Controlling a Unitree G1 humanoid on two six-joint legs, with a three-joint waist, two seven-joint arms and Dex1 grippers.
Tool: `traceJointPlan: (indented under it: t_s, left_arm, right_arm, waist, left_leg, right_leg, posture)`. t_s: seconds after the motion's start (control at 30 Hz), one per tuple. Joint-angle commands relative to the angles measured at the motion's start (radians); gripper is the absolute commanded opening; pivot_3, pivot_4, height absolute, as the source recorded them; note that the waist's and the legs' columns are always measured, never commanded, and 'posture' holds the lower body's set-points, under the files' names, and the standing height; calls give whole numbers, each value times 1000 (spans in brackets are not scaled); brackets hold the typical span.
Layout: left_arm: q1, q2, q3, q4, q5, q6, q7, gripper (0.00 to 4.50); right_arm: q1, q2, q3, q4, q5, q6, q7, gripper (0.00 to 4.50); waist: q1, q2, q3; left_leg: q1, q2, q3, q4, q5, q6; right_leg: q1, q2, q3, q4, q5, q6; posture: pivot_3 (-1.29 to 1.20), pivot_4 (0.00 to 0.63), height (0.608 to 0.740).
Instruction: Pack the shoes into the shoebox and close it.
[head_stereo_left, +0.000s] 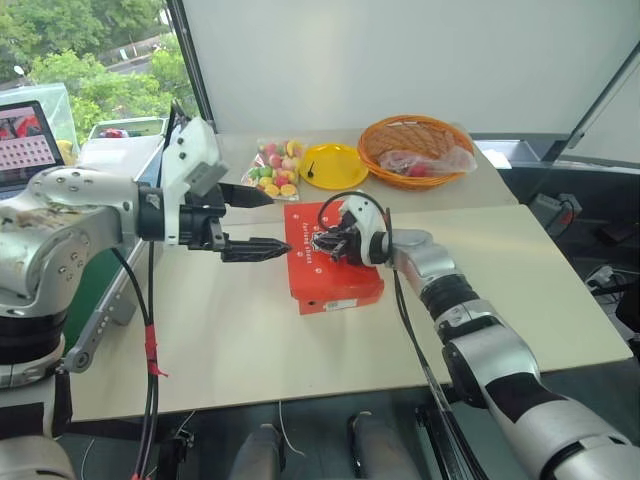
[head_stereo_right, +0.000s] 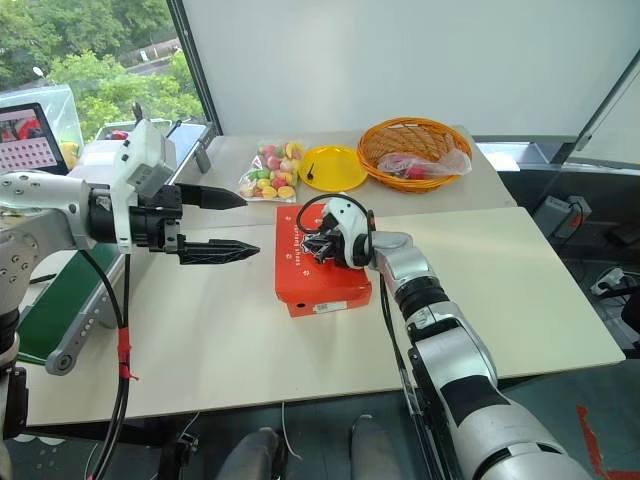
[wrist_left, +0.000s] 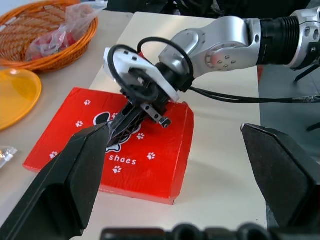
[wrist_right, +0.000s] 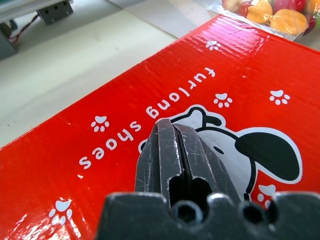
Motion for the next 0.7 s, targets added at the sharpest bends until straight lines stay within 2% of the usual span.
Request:
traceJointPlan:
  t_s: [0.03,0.13,0.17,0.27,0.33,0.43,0.47,0.5,0.57,0.7]
  left_arm:
    - [17,10,32,-14,-5,-9,9,4500]
    - [30,9,27,-11,1,-23,7,4500]
    - [39,7,21,-9,8,-32,7,4500]
    - [75,16,1,-16,31,-64,-8,4500]
    - [113,28,-21,-27,57,-102,-31,4500]
    - [155,23,-33,-27,103,-180,-39,4500]
    - [167,13,-26,-27,105,-199,-39,4500]
    - [176,4,-19,-25,110,-218,-36,4500]
    - [187,-4,-14,-17,111,-234,-37,4500]
    - [210,-8,-7,9,124,-273,-38,4500]
  right_arm:
    - [44,-51,-25,-109,6,82,77,8]
    - [96,-107,-60,-352,71,193,136,8]
    - [124,-135,-72,-468,102,246,156,553]
    - [205,-218,-85,-770,180,377,204,1264]
    - [250,-271,-109,-943,237,460,210,2082]
    - [296,-341,-152,-1120,308,555,200,3071]
    - [310,-367,-167,-1168,327,577,199,3564]
    - [323,-390,-178,-1208,341,594,197,3749]
    - [345,-432,-183,-1263,345,601,197,4437]
    - [370,-499,-197,-1314,356,609,193,4437]
  waist:
    - [2,0,0]
    - [14,0,0]
    - [17,0,0]
    - [20,1,0]
    - [18,1,1]
    - [18,1,1]
    - [19,1,1]
    - [21,1,1]
    - [28,1,1]
    - [35,1,1]
  left_leg:
    - [0,0,0,0,0,0]
    - [-4,0,-1,0,0,0]
    - [-9,0,-1,0,0,0]
    - [-24,-1,-2,2,0,0]
    - [-32,-1,-2,3,0,0]
    - [-33,-1,-2,2,0,0]
    - [-32,-1,-2,2,0,0]
    - [-32,-1,-1,3,0,0]
    - [-30,-1,-1,3,0,0]
    - [-29,-1,-1,3,0,0]
  right_leg:
    - [0,0,0,0,0,0]
    - [-4,0,0,0,0,0]
    - [-9,0,0,1,0,0]
    - [-24,-1,0,3,5,-8]
    - [-32,-1,0,11,5,-9]
    - [-33,-1,0,10,5,-9]
    - [-33,-1,0,10,5,-9]
    - [-32,-1,0,7,5,-8]
    - [-29,-1,-1,2,5,-8]
    - [-28,-1,-1,2,0,-1]
  posture:
    - [0,150,740]
    - [0,150,740]
    - [0,150,740]
    - [0,150,740]
    - [0,150,740]
    - [0,150,740]
    - [0,150,740]
    - [0,150,740]
    - [0,150,740]
    - [0,150,740]
